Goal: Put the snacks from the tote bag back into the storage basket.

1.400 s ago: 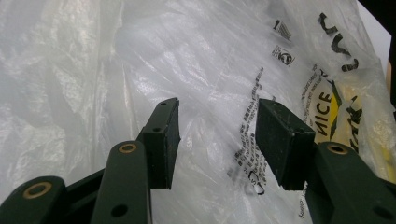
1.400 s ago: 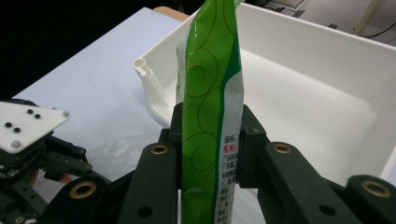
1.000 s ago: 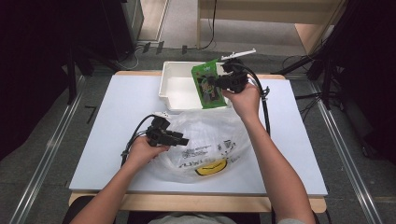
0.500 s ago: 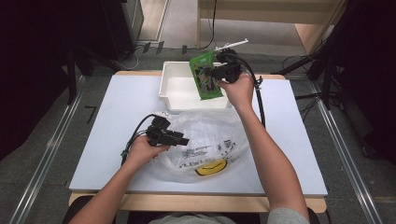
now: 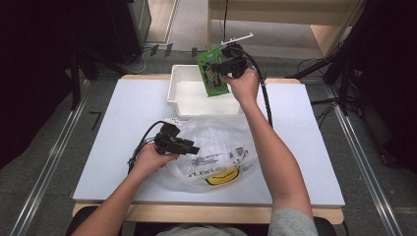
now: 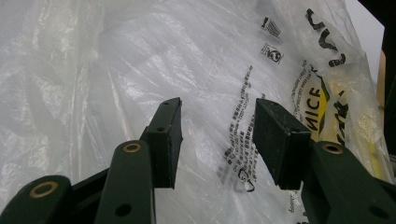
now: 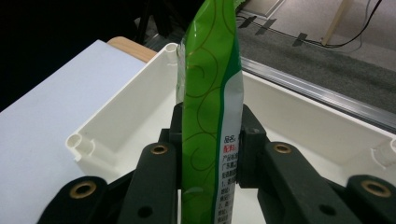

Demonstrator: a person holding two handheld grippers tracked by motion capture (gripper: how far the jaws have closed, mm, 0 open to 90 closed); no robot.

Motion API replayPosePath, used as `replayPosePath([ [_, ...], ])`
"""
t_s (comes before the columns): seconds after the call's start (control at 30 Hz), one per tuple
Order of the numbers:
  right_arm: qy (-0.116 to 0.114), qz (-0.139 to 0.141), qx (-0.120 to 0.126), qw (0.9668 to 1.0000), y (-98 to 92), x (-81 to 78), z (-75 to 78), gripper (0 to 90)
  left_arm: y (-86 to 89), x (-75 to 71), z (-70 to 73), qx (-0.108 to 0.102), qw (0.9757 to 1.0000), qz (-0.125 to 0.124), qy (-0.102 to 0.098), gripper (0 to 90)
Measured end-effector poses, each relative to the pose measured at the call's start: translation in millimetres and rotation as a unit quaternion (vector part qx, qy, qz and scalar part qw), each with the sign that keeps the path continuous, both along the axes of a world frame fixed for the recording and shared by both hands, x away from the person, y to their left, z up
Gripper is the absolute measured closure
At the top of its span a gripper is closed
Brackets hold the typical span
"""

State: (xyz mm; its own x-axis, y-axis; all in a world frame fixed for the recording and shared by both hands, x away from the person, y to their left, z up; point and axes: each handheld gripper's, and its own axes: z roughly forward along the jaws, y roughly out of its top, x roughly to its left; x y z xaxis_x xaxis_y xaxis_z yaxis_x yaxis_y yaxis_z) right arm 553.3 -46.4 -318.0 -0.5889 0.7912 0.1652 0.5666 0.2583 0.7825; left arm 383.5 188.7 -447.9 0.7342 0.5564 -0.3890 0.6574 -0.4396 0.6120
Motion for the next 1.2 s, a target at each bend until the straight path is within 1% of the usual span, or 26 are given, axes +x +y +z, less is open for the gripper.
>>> replayPosePath([
  [0.03, -0.001, -0.002, 0.003, 1.0, 0.4, 2.5, -1.9, 74.9, 0.0, 0.0, 0.0, 0.0, 1.0, 0.0, 0.0, 53.3],
  [0.1, 0.009, -0.007, 0.001, 0.9999, 1.5, 8.5, -5.1, 74.8, 0.0, 0.1, -0.2, -0.001, 1.0, 0.0, 0.001, 53.3],
  [0.17, 0.013, -0.011, -0.008, 0.9998, 3.3, 14.2, -7.7, 74.8, 0.1, 0.3, -0.1, -0.002, 1.0, -0.001, 0.001, 53.3],
  [0.23, 0.015, -0.014, -0.007, 0.9998, 5.3, 17.7, -9.6, 74.8, 0.3, 0.3, 0.1, -0.004, 1.0, -0.001, 0.0, 53.3],
  [0.33, 0.014, -0.02, -0.018, 0.9996, 10.1, 24.2, -13.6, 74.8, 1.1, 0.6, 0.2, -0.003, 1.0, -0.002, 0.0, 53.5],
  [0.37, 0.012, -0.021, -0.017, 0.9996, 10.8, 26.3, -14.6, 74.8, 1.5, 0.7, 0.3, -0.002, 1.0, -0.002, -0.001, 53.6],
  [0.43, 0.019, -0.024, -0.019, 0.9994, 12.6, 32.8, -16.1, 74.8, 2.1, 0.7, 1.0, -0.003, 1.0, -0.003, 0.0, 53.8],
  [0.5, 0.02, -0.028, -0.018, 0.9992, 14.7, 38.4, -16.9, 74.8, 2.4, 0.7, 1.7, -0.003, 1.0, -0.004, -0.001, 53.8],
  [0.63, 0.008, -0.031, -0.018, 0.9993, 20.6, 48.5, -19.8, 74.7, 1.3, 0.3, 0.9, -0.002, 1.0, -0.006, -0.001, 53.8],
  [0.77, 0.011, -0.038, -0.016, 0.9991, 27.4, 58.2, -25.9, 74.7, 0.5, 0.0, 0.8, 0.0, 1.0, -0.009, 0.001, 53.8],
  [0.83, 0.01, -0.04, -0.009, 0.9991, 29.7, 60.9, -29.9, 74.6, 1.2, 0.1, 1.1, -0.001, 1.0, -0.008, 0.001, 53.8],
  [0.9, 0.015, -0.042, -0.003, 0.999, 30.8, 62.7, -36.4, 74.5, 2.0, 0.2, 1.3, -0.003, 1.0, -0.006, 0.0, 53.7],
  [1.0, 0.014, -0.042, -0.011, 0.999, 32.6, 64.0, -46.0, 74.6, 3.4, 0.6, 1.2, -0.002, 1.0, -0.006, 0.001, 53.7],
  [1.07, 0.013, -0.044, -0.012, 0.9989, 33.4, 64.5, -50.7, 74.7, 2.8, 0.3, 0.8, -0.001, 1.0, -0.006, 0.002, 53.7],
  [1.2, 0.002, -0.047, -0.023, 0.9986, 34.3, 64.2, -57.7, 74.7, 2.4, -0.6, 0.6, 0.001, 1.0, -0.008, 0.001, 53.7],
])
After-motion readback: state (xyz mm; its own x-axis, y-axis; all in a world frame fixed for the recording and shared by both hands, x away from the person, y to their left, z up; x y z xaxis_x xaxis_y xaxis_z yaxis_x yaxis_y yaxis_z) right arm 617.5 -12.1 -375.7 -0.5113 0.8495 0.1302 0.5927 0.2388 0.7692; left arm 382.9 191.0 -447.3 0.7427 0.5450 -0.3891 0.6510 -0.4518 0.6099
